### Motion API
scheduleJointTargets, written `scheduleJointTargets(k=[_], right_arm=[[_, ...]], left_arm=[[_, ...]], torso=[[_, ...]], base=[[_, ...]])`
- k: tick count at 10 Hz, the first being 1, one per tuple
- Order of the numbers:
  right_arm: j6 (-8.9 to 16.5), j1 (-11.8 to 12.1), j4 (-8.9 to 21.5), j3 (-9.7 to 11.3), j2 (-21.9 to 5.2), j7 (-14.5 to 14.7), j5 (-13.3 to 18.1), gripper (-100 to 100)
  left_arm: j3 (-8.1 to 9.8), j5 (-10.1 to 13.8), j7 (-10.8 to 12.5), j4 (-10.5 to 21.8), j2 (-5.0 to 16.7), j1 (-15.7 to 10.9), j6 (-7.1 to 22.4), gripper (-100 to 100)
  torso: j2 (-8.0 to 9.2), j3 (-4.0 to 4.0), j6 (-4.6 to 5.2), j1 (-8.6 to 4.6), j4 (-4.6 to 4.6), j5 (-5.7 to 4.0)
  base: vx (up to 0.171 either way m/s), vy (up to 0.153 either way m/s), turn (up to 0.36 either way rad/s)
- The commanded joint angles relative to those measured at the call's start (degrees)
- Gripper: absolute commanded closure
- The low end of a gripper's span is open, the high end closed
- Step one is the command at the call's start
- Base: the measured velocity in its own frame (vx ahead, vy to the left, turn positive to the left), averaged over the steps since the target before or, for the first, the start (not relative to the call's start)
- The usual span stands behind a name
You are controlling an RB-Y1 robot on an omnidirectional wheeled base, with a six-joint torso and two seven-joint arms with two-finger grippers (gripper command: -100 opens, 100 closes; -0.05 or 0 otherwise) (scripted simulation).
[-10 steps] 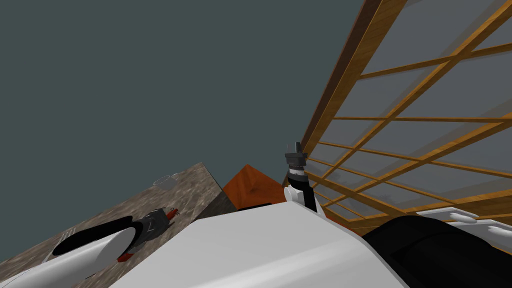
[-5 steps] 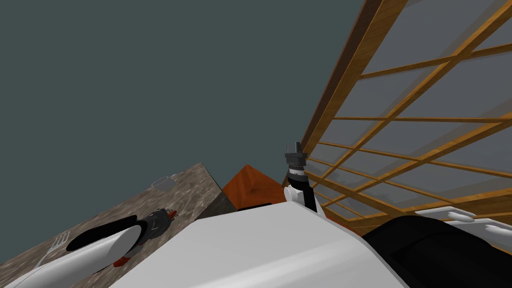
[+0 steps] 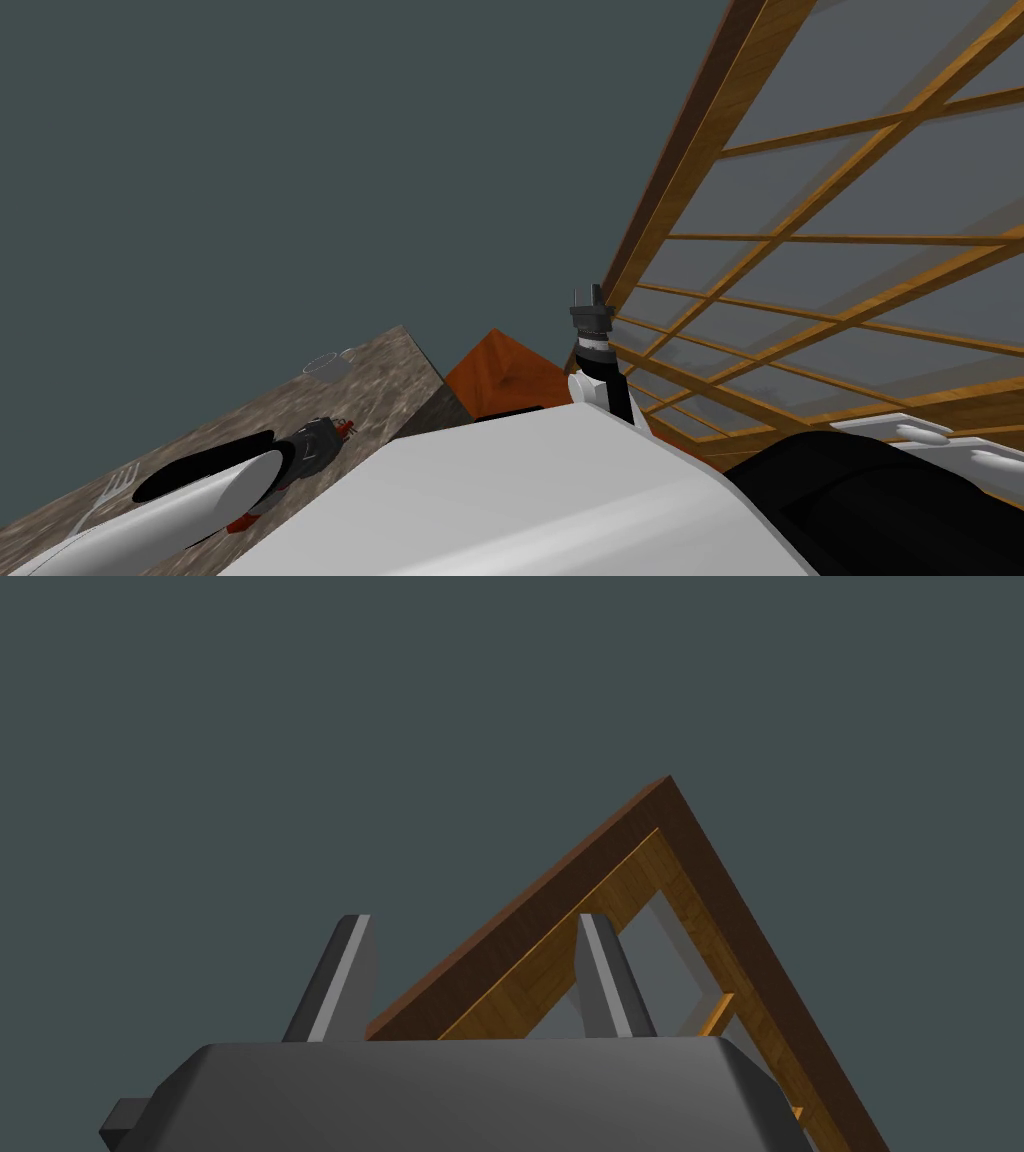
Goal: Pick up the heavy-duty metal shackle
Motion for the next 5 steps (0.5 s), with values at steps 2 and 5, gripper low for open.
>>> scheduleJointTargets(k=[2,5], right_arm=[[0.0,0.0,0.0,0.0,0.0,0.0,0.0,0],[0.0,0.0,0.0,0.0,0.0,0.0,0.0,0]], left_arm=[[0.94,1.0,0.8,-2.9,0.5,1.2,1.9,100],[1.08,1.2,1.0,-3.5,0.5,1.5,2.2,0]], torso=[[0.04,0.02,-0.02,-0.03,0.01,-0.03],[0.07,0.04,-0.01,-0.05,0.02,-0.03]], base=[[-0.010,-0.005,0.020],[-0.007,-0.003,0.007]])
